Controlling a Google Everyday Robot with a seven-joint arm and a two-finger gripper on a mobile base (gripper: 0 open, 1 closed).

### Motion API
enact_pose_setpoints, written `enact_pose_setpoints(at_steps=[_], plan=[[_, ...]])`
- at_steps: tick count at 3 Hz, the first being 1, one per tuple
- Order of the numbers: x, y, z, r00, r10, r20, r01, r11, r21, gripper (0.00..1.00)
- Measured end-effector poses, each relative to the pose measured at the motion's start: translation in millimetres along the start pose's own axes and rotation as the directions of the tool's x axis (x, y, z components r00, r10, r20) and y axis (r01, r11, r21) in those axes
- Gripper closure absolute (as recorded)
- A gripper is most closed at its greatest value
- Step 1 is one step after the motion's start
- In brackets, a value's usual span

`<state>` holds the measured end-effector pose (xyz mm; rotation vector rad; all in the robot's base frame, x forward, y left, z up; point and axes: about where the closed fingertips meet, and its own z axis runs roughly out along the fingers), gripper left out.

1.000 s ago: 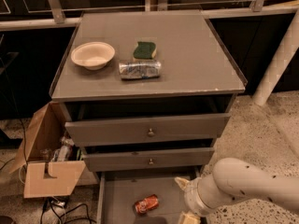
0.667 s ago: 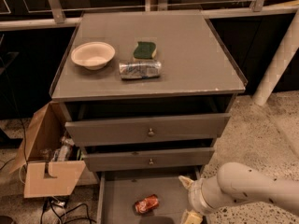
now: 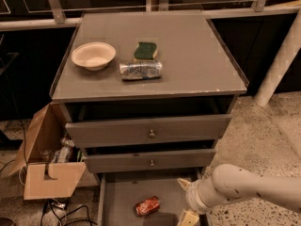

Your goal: Pick coke can from bottom drawer and place on counter

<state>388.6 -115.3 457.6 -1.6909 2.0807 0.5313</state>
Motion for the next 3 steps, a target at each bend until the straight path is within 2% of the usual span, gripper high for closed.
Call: enact_pose_setpoints(at_steps=[1, 2, 3], plan=[[5.4, 3.0, 12.4, 0.999, 0.024, 0.029, -0.023, 0.9997, -0.008, 0.00], [33.3, -18.2, 76.6, 0.991, 0.093, 0.098, -0.097, 0.9945, 0.039, 0.00], [34.1, -18.4, 79.3, 0.991, 0.093, 0.101, -0.098, 0.9945, 0.038, 0.00]])
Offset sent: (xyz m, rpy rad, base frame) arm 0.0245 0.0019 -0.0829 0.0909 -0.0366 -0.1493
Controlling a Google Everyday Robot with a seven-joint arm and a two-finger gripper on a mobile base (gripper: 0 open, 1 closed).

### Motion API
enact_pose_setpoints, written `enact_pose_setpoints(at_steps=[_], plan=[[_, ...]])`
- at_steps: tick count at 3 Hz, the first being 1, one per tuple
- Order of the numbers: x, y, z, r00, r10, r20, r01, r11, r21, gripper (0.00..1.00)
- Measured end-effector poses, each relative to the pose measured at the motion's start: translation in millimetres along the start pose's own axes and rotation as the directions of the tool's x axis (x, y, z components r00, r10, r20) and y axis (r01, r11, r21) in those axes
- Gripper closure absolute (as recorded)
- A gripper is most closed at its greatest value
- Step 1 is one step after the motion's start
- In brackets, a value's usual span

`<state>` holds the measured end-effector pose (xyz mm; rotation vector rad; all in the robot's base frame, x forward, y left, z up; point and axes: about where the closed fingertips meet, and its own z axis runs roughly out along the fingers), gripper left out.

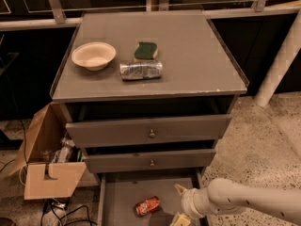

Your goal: Pick coke can from bottom drawer and place on counter

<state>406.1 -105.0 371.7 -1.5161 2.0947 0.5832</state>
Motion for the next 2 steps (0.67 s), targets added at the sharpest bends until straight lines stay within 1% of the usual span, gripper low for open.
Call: enact_pose_setpoints(at_steps=[1, 2], plan=[[10.4, -2.0, 28.3, 1.000, 0.004, 0.027, -0.004, 1.0000, -0.007, 0.00], [22.3, -19.4, 86.3, 0.997, -0.023, 0.076, 0.028, 0.9977, -0.062, 0.00]])
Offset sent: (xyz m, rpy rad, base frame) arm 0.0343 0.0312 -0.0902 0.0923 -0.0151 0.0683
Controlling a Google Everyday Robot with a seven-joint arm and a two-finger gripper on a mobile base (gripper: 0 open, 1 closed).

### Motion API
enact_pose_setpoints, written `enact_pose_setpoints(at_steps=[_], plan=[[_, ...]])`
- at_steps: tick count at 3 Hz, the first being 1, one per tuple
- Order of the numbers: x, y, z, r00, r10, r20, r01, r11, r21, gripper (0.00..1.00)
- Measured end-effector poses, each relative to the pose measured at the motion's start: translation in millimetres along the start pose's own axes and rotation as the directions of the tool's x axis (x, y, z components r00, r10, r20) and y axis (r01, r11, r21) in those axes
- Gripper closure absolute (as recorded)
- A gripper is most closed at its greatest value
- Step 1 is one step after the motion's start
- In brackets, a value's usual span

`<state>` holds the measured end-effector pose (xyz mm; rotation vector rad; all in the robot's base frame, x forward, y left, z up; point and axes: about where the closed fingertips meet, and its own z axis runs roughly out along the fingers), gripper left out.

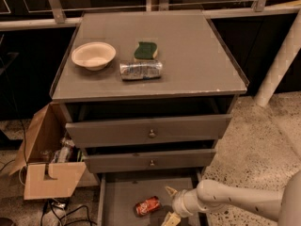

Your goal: Pick coke can from bottom drawer and place on counter

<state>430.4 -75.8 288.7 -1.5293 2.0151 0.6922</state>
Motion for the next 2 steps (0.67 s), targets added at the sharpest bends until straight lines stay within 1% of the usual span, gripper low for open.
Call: enact_pose_setpoints(at_steps=[1, 2], plan=[[0.6, 0.2, 1.3, 1.000, -0.004, 0.001, 0.004, 1.0000, -0.001, 0.00], [-0.5, -17.7, 16.1, 0.999, -0.050, -0.002, 0.050, 0.9981, 0.037, 0.00]])
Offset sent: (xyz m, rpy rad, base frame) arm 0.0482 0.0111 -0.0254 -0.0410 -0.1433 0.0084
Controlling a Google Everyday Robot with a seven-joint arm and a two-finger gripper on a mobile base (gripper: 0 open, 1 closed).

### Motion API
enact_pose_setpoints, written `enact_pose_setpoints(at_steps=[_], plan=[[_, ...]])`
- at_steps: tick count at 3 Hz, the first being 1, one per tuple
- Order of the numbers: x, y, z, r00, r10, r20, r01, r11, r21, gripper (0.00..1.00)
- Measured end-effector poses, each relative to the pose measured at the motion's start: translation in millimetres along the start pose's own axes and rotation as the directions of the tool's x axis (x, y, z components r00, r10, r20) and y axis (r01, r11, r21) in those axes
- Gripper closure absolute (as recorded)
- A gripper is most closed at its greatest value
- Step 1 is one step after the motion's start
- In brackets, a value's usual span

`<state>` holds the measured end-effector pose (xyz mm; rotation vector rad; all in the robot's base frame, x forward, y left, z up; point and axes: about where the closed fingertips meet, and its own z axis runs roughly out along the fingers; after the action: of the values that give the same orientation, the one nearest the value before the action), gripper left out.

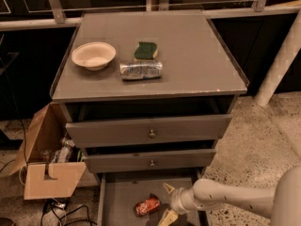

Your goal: Pick coke can from bottom drawer and place on counter

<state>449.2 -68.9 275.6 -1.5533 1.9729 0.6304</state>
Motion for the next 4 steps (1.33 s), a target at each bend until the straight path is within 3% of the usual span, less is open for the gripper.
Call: enact_pose_setpoints(at_steps=[1, 3, 4], plan=[[-0.1, -28.5, 33.5, 0.998, -0.062, -0.002, 0.062, 0.9981, 0.010, 0.00], [0.5, -27.6, 40.7, 0.997, -0.077, -0.013, 0.077, 0.9970, 0.003, 0.00], [4.5, -31.0, 61.0, 0.996, -0.087, -0.009, 0.087, 0.9962, -0.007, 0.00]])
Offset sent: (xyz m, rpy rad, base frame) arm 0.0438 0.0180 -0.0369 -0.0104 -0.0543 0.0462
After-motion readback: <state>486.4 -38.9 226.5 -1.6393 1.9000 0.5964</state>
